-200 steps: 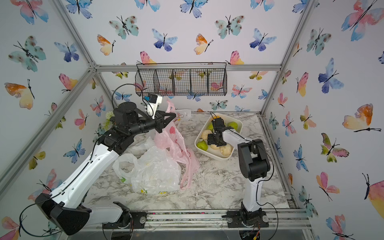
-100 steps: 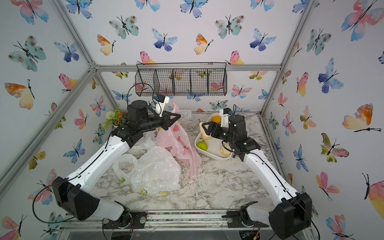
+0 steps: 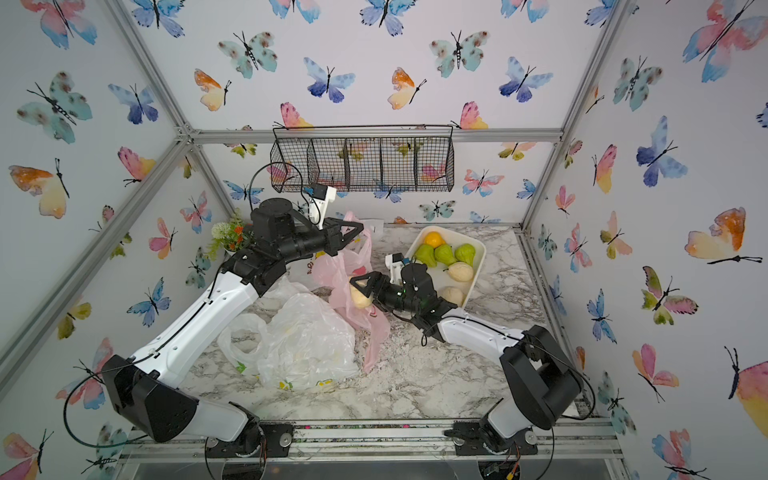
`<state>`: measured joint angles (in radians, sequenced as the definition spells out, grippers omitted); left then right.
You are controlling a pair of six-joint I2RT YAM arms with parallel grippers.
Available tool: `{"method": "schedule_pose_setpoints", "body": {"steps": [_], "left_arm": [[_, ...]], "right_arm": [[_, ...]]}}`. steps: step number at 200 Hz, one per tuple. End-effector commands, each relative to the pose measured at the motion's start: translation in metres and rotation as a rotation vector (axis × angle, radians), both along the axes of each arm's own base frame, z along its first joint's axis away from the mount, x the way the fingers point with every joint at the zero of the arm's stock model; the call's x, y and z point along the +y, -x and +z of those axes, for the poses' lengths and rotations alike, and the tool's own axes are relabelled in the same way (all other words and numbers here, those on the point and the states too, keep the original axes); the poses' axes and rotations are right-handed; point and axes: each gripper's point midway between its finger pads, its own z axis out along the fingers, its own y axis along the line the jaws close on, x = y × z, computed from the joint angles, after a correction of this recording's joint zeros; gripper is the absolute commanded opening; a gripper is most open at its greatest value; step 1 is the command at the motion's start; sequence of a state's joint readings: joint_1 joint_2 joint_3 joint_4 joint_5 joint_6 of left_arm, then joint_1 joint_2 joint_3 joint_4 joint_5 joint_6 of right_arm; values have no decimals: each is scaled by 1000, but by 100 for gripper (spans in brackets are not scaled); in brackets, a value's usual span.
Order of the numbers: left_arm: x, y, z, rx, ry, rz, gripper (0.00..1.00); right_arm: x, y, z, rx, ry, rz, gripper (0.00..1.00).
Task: Place the pears into plastic bags & tie knots
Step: Place the pear in the plastic bag.
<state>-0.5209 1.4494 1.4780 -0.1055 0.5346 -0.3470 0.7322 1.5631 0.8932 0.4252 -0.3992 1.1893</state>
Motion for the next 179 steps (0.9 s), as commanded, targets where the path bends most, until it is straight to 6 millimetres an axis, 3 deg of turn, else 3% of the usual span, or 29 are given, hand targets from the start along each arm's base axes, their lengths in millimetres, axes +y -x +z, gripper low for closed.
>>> {"method": "schedule_pose_setpoints", "body": {"steps": [1,12,25,39,50,76,107,139,154,166,179], "left_arm": [[-13,15,11,7,73,-69,0],[-14,18,9,27,98,-82,0],[-13,23,9,40,121,-92,0],[-11,31,17,40,153,-108,0],[-10,35,23,45,181,-119,0],[-16,37,23,71,217,-143,0],[-24,32,12,123,268,-146,0],[-35,42,27,127,369,-151,0],[-40,48,29,141,423,-160,0],[-43,54,30,161,464,-171,0],[-43,60,33,178,511,-179,0]], "right_arm": [[-13,-21,-28,-37,229,-131,58],[-35,-30,-54,-24,389,-225,58],[-63,-38,-71,-30,574,-329,58],[-82,-43,-67,-73,689,-376,58],[-84,-44,-56,-117,715,-365,58],[-48,-27,-21,-164,589,-154,59],[2,14,13,-44,183,55,59],[29,12,29,35,-138,68,59],[43,11,46,11,-273,127,59],[50,7,40,14,-292,141,59],[45,-6,2,71,-200,61,57]]}}
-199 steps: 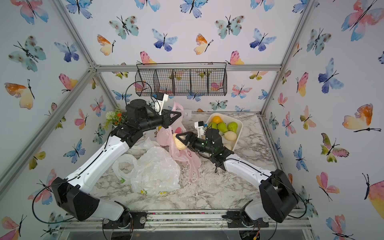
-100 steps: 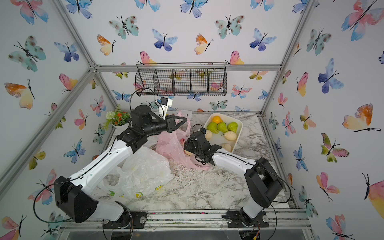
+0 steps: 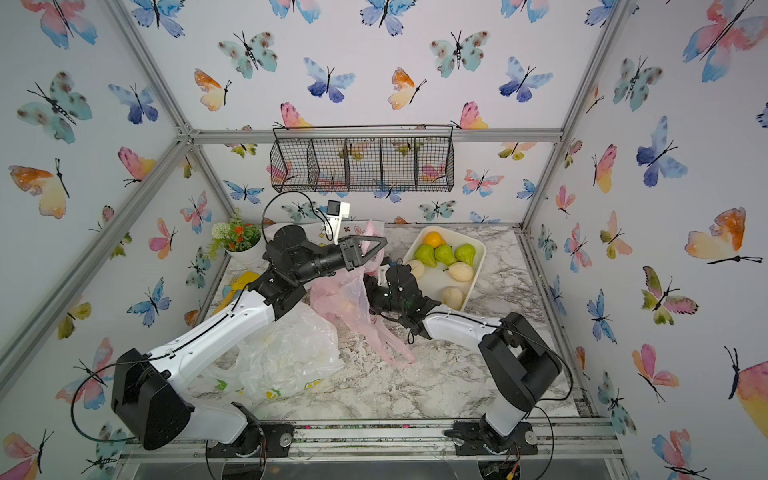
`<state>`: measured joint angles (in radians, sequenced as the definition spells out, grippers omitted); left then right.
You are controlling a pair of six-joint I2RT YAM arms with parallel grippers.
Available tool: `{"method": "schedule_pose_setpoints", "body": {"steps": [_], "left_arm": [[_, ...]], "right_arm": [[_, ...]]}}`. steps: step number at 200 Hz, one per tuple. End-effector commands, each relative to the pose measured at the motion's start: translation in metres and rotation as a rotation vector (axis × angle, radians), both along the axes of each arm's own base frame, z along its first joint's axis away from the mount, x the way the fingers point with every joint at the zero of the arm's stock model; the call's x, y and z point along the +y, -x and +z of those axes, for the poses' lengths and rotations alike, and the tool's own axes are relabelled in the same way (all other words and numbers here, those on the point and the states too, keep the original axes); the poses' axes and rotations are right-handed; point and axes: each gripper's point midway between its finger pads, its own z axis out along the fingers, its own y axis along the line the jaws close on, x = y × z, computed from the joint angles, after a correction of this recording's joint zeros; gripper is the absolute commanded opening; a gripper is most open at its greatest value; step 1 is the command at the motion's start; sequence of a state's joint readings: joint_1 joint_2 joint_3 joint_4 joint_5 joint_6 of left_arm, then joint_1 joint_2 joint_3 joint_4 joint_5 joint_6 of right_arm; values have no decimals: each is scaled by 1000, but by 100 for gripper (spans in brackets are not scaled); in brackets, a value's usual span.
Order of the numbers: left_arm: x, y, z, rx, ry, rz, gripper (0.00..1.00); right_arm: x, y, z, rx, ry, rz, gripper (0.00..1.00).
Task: Place the pears into plastic bags & tie knots
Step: Place the pear in the plastic bag.
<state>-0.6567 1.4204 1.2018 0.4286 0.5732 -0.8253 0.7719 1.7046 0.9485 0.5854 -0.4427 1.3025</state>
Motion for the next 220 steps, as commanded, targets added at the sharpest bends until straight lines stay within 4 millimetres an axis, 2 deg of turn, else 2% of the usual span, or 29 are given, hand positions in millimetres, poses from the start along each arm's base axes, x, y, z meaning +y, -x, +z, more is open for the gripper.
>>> {"method": "schedule_pose_setpoints", "body": {"steps": [1,21,37,52,65,75,89,112,118,128,136,154,172,185,199,208,220], "left_arm": [[6,12,33,-8,161,5,0],[12,16,38,20,211,25,0],[21,17,41,44,239,58,0],[26,19,41,62,236,71,0],[29,18,36,59,216,92,0],[31,14,29,64,191,104,0],[37,6,15,80,167,121,0],[50,-13,-8,106,128,159,0],[53,-17,-14,110,117,166,0],[60,-25,-22,115,96,190,0],[65,-31,-27,117,81,209,0],[74,-42,-36,120,48,247,0],[78,-52,-48,124,-8,273,0],[81,-60,-57,129,-61,302,0],[85,-68,-65,124,-115,340,0],[86,-71,-70,121,-140,352,0],[85,-73,-76,128,-150,348,0]], "right_arm": [[7,-4,-2,36,-75,-1,57],[-25,-23,-69,100,188,-147,57],[-61,-35,-97,71,486,-253,59],[-87,-41,-99,7,700,-291,62],[-97,-46,-92,-74,803,-277,65],[-99,-47,-93,-118,885,-228,70],[-102,-45,-105,-114,1002,-143,77],[-93,-40,-122,-120,1025,-29,85],[-87,-40,-119,-139,1001,-5,87],[-76,-40,-106,-184,954,33,98],[-70,-41,-94,-214,934,54,98],[-63,-40,-55,-278,901,98,98],[-75,-37,-11,-331,879,75,99],[-99,-37,17,-363,856,9,98],[-138,-43,30,-352,869,-67,95],[-171,-52,27,-328,912,-138,93],[-220,-67,7,-265,982,-233,91]]}}
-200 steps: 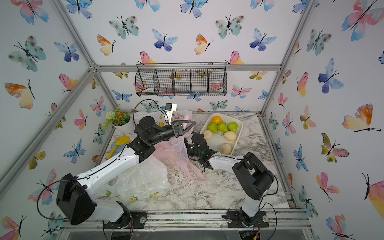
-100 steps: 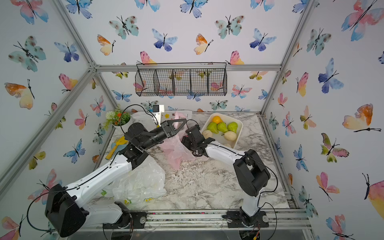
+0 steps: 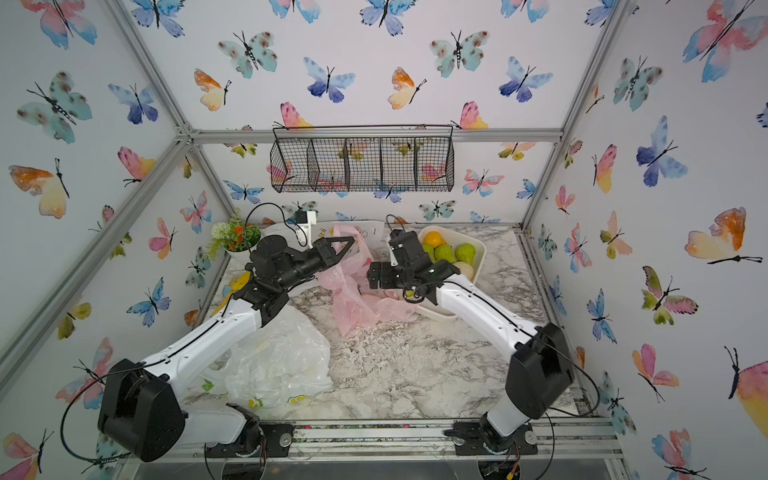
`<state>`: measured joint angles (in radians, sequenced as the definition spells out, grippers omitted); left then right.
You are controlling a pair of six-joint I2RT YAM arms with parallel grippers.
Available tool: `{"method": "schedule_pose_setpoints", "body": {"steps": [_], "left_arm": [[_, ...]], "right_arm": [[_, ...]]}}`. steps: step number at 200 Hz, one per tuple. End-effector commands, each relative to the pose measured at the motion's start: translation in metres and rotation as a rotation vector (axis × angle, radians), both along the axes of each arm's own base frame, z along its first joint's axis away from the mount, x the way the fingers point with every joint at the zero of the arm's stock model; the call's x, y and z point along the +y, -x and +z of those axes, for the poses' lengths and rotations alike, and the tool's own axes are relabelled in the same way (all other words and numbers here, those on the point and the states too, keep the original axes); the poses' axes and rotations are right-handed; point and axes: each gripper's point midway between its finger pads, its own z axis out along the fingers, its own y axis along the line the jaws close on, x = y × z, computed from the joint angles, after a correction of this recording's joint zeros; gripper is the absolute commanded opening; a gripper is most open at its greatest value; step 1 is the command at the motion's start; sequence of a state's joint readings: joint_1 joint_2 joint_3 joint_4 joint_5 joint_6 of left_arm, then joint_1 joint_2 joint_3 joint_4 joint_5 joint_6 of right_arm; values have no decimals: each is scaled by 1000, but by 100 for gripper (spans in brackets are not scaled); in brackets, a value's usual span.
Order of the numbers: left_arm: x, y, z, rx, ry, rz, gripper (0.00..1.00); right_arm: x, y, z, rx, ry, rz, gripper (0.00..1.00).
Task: Place the pears into plastic bags & tie knots
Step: Place the pear in the plastic bag, then pick up the pear from the basket.
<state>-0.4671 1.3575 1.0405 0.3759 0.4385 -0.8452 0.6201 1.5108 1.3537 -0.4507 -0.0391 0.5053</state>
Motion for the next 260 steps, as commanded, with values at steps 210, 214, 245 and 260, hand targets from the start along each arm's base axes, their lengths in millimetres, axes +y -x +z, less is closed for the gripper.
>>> {"method": "schedule_pose_setpoints", "body": {"steps": [210,214,245,260], "left_arm": [[7,17,-2,-48,-162,-23,0],[7,16,-2,-48,-162,-23,0],[6,15,-2,-44,-157,-23,0],[7,16,-1,-45,-155,-23,0]], "right_arm": [[-62,-150,-194,277,40,-324,93],[-61,-150,-197,280,40,-324,93],[-63,-152,-214,287,60,-332,92],[-67,-151,-207,279,74,-333,86]]}}
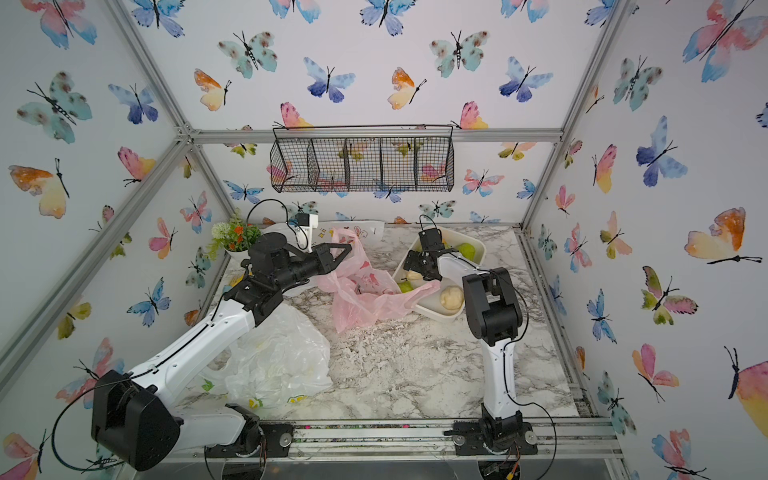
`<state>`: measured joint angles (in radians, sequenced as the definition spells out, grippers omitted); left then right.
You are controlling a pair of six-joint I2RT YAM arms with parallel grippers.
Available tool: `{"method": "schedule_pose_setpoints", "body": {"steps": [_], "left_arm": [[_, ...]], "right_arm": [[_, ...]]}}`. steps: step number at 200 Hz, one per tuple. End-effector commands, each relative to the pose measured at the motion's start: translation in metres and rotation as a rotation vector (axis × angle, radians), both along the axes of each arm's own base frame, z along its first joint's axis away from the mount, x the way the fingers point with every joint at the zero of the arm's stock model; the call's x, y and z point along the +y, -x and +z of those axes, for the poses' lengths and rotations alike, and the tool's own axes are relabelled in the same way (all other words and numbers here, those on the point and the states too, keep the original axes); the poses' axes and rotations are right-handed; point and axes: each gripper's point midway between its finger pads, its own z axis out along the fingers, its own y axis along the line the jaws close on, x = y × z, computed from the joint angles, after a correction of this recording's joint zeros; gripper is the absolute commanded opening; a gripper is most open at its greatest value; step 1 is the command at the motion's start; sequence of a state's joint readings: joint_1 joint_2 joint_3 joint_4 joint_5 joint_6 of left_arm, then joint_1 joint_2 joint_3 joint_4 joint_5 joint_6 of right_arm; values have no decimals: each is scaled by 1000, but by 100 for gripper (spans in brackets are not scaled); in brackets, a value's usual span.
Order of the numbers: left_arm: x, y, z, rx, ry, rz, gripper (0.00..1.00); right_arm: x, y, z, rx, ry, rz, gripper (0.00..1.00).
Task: Place the pears into plastic bags & tie knots
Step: Pick up the pear from the basket, then place the pear in the plastic bag.
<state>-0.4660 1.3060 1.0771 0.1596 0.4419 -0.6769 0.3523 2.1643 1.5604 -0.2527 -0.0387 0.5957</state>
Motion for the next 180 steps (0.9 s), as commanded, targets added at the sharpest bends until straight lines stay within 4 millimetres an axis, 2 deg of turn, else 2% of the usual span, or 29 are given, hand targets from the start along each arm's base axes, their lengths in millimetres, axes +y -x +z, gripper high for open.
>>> {"method": "schedule_pose_setpoints", "body": {"steps": [1,29,55,76,89,102,115,132,144,167,180], "left_arm": [[0,2,10,-28,6,-10,0],[-1,2,12,-29,1,-12,0],[-5,-2,9,-17,-1,-23,0],[-9,-4,7,-7,-7,-36,0],[-10,-8,6,-6,-20,-38,0],[-12,-11,4,-4,-29,-39,0],[-18,-11,4,-1,-29,-62,0],[-26,-9,5,0,-25,-95,0],[-30,-9,9,-7,-20,-102,0],[-33,-6,14,-19,-13,-107,0],[-34,-5,16,-24,-7,-100,0]], "right_arm": [[2,4,-9,27,7,1,86],[-1,6,45,-96,-3,28,74],[-7,25,85,-148,13,72,68],[-7,52,117,-173,-4,142,64],[0,74,143,-226,-40,206,62],[16,100,167,-271,-78,279,61],[45,127,183,-294,-126,376,61],[93,160,186,-247,-253,484,60],[123,171,185,-227,-355,523,60],[158,154,176,-186,-491,507,61],[167,141,151,-122,-499,447,61]]}}
